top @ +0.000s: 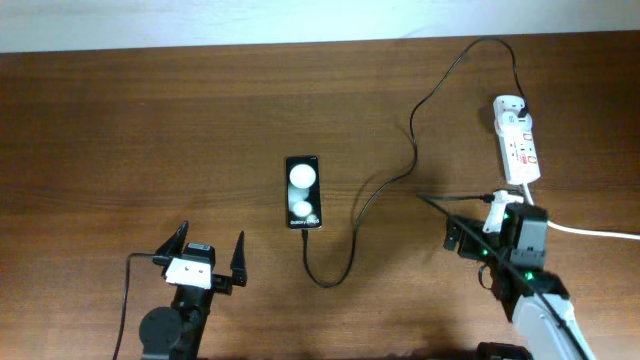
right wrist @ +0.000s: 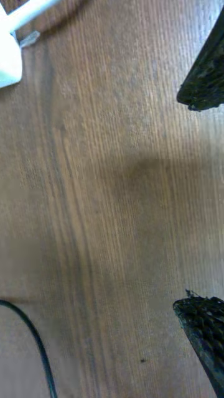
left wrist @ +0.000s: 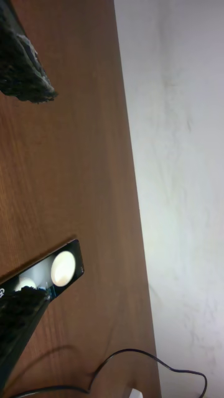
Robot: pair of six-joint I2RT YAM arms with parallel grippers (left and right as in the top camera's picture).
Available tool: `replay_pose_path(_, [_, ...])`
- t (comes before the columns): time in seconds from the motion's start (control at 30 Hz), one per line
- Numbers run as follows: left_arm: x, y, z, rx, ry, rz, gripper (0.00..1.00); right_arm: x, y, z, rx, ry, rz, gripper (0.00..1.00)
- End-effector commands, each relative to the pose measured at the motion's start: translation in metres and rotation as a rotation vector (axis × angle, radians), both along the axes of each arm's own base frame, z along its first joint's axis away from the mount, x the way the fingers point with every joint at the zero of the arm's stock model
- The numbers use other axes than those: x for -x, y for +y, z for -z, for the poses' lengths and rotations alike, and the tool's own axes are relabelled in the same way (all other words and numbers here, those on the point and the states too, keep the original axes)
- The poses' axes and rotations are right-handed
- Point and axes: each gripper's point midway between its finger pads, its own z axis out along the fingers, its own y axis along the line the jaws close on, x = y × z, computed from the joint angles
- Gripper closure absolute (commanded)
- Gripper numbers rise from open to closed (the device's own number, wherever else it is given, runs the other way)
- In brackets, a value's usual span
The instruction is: Plug charger to phone and switch on socket
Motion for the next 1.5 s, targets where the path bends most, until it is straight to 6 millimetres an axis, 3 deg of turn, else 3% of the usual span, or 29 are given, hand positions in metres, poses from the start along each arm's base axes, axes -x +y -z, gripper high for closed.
replay_pose_path(0.0, [0.0,0.001,0.001,-0.019,-0.002,-0.005,0.01,0.003,0.007,-0.002,-0.002,-0.057,-0.036,0.01])
replay_pose_path(0.93, [0.0,0.001,0.001,-0.019,-0.002,-0.005,0.01,0.016,0.012,-0.001,0.021,-0.293,-0.051,0.01])
replay_pose_path(1.47, [0.0,0.001,0.001,-0.019,-0.003,-0.006,0.01,0.024,0.013,-0.004,0.027,-0.324,-0.051,0.01])
